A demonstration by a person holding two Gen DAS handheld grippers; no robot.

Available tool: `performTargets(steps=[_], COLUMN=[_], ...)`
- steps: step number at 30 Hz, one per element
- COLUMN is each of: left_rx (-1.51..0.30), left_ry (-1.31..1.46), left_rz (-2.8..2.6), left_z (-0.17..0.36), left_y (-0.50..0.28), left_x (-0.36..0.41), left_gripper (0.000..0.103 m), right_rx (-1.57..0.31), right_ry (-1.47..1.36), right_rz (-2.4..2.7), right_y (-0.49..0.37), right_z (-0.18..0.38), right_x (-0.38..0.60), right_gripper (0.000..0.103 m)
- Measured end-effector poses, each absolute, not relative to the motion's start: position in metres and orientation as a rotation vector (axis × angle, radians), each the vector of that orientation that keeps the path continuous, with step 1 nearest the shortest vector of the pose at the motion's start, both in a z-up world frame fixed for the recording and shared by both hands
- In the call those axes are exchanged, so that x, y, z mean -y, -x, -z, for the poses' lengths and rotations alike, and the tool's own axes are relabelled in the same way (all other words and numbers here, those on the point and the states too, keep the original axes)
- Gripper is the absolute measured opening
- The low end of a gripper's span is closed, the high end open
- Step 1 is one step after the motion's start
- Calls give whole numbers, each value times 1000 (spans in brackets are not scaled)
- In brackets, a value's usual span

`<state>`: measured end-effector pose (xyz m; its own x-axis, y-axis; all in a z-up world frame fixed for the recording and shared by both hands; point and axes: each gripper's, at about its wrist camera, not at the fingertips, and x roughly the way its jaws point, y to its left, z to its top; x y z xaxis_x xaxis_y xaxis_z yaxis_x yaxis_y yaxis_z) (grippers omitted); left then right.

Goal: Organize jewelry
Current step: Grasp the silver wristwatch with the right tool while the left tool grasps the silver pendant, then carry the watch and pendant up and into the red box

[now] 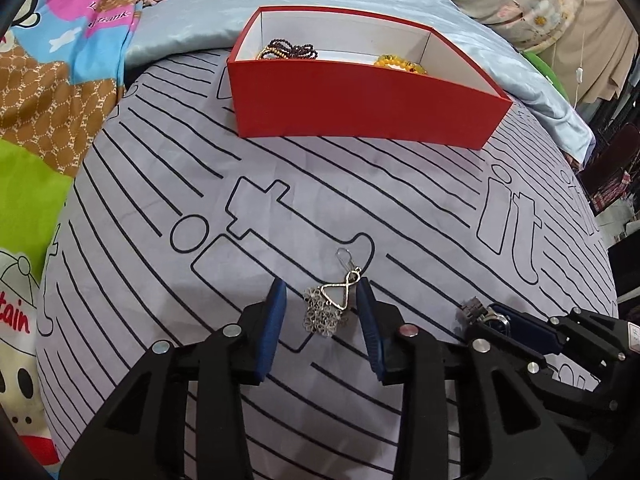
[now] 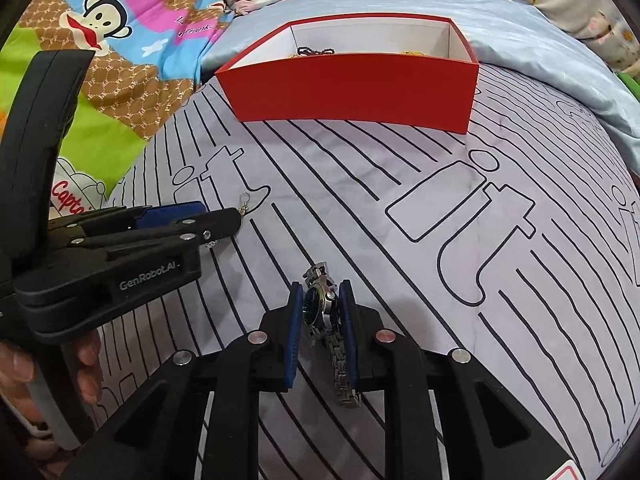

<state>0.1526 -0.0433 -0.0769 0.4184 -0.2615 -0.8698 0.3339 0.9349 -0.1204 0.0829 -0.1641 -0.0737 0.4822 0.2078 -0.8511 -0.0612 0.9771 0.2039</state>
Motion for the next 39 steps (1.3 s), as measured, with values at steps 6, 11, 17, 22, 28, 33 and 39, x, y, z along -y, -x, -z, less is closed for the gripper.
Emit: performTargets(steps=[6,11,17,22,28,33,39], left_rx=[-1071,-1076,-1065,-1050,-1021,-985,-929], left_ry=[-91,-79,-57,-41,-17,-1,17], left_rz=[390,400,420,434,440,449,457], left_z=[77,75,64,52,31,7,-19], left_y=[-153,-151,-145,-142,-141,-148,-166], left_x=[46,44,40,38,36,37,42], left_gripper=[14,14,4,4,4,4,4], right_rx=[-1056,-1050,-1027,-1010,-979,-928,-866], right_ry=[-159,-161,-165,-172,-178,-180,-166], right_rz=[-163,-160,-155,-150,-149,-153,-151], right_y=[-84,-83,-83,-83,-84,-92,-108], right_z=[74,71,62,55,41,21,-2], right_x=[164,165,167,171,173,176,180], right_gripper=[17,17,17,17,16,15,15])
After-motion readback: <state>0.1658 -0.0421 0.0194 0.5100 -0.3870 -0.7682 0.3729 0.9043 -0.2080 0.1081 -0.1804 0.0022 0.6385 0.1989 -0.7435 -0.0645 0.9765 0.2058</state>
